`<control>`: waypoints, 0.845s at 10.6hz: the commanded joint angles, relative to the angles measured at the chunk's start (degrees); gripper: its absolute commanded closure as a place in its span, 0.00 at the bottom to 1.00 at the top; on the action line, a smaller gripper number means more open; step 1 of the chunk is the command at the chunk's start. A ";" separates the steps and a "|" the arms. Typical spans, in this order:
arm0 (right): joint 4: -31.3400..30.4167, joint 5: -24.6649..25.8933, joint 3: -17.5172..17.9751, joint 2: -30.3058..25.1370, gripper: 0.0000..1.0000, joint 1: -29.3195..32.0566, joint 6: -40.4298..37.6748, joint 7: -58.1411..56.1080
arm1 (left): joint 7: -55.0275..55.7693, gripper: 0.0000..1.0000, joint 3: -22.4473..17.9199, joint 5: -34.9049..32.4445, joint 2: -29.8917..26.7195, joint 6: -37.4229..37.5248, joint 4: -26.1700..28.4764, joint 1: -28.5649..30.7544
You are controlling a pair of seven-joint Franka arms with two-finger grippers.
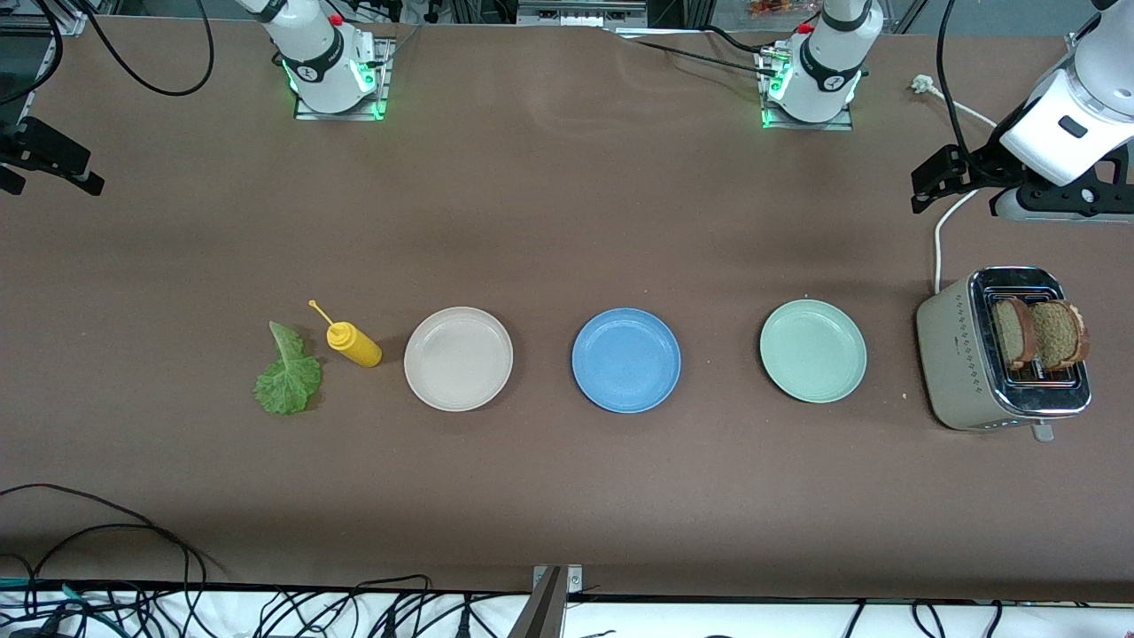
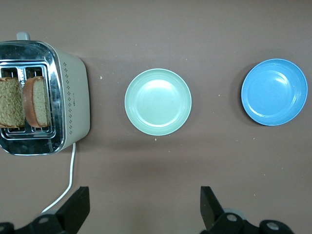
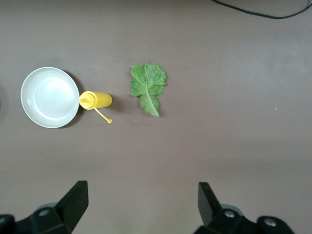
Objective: Make sandwich in blue plate with both arms
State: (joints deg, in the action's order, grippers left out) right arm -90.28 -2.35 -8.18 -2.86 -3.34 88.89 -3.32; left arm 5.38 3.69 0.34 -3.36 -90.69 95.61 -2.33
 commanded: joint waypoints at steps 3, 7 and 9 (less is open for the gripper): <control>1.16 0.86 -0.35 0.04 0.00 -0.44 -1.18 -0.81 | -0.63 0.00 -0.44 -0.78 1.08 1.74 -2.44 -0.48; 1.07 0.86 -0.35 0.04 0.00 -0.44 -1.18 -0.81 | -0.72 0.00 -0.53 -0.78 1.08 1.83 -2.36 -0.04; 1.16 0.86 -0.35 0.04 0.00 -0.44 -1.18 -0.72 | -0.72 0.00 -0.53 -0.78 1.08 1.92 -2.36 0.05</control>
State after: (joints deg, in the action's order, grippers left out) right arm -90.28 -2.35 -8.18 -2.86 -3.34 88.89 -3.32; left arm 5.38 3.55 0.34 -3.36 -90.46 95.61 -2.17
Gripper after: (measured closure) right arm 0.000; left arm 0.000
